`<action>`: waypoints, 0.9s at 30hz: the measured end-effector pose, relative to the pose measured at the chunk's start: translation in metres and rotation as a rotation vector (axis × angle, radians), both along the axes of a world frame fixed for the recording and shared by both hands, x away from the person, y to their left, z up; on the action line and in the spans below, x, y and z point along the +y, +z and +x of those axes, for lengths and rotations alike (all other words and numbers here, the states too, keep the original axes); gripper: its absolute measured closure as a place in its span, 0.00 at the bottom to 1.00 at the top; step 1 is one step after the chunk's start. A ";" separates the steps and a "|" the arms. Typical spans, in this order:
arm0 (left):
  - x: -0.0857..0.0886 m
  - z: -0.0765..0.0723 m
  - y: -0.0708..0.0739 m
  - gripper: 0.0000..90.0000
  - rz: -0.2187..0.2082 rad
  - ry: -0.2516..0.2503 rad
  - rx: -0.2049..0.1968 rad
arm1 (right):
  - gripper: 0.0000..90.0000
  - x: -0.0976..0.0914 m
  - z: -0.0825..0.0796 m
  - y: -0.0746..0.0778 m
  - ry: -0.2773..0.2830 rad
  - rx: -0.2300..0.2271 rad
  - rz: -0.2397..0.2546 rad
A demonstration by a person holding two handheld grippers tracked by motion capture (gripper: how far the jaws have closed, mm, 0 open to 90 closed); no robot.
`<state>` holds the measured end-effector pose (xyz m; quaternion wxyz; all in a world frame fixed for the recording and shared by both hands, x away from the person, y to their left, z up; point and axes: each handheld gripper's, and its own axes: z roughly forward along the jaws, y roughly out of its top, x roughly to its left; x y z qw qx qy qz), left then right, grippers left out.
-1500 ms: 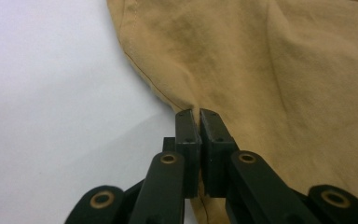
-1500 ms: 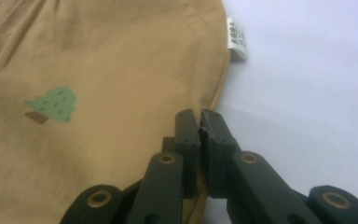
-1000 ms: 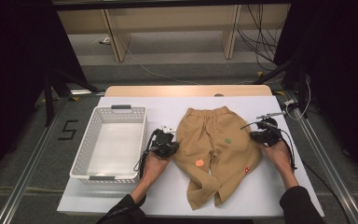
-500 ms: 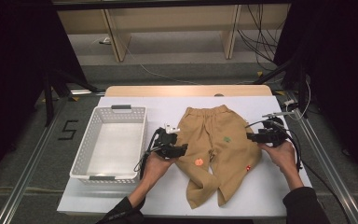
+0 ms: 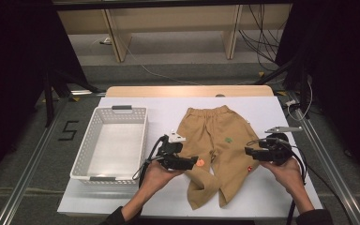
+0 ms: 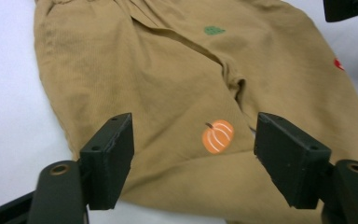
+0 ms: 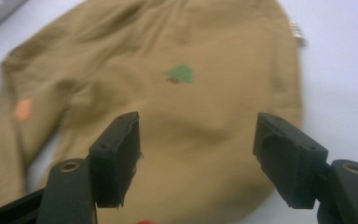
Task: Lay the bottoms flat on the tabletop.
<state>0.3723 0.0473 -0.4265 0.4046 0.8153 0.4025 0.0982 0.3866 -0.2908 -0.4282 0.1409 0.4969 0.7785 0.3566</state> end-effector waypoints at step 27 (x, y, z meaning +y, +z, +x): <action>0.025 -0.042 0.022 0.24 -0.080 -0.024 -0.076 | 0.39 0.122 -0.054 -0.023 0.304 0.102 -0.147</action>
